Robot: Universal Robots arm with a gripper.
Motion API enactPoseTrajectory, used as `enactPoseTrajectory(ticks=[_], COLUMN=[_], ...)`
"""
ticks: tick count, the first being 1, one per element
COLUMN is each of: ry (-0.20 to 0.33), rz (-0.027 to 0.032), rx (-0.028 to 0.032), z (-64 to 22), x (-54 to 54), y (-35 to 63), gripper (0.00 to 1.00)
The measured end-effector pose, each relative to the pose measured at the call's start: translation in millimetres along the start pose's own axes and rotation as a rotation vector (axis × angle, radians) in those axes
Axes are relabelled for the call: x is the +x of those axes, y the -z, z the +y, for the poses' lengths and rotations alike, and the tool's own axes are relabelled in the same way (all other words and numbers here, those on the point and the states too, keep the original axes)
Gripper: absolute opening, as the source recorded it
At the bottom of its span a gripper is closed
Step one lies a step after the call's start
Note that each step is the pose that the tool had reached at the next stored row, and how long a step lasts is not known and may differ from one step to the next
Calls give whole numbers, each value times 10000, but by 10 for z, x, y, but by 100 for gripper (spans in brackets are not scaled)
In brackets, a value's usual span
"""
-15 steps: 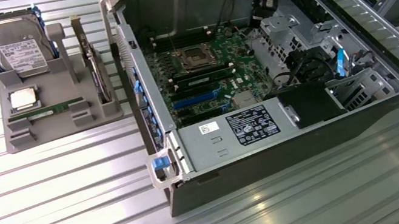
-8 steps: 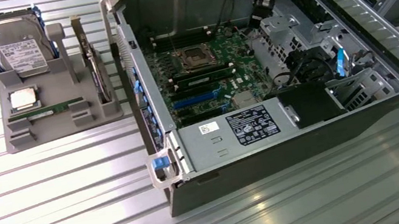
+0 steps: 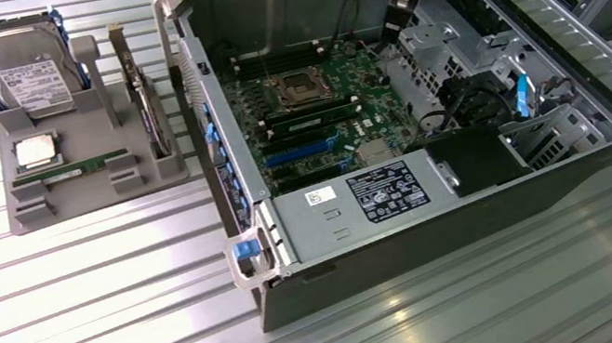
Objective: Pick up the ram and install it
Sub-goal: 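Press down the ram until it locks into place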
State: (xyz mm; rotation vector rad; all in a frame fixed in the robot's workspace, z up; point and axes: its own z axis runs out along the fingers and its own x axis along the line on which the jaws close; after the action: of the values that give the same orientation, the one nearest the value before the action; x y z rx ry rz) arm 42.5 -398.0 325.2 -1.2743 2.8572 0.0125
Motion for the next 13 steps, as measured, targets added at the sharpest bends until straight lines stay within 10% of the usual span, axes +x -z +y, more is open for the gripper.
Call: enactPoseTrajectory(ticks=[13], ry=[-1849], rz=[-4], rx=[28], z=[0], x=[0], y=[0], gripper=[11])
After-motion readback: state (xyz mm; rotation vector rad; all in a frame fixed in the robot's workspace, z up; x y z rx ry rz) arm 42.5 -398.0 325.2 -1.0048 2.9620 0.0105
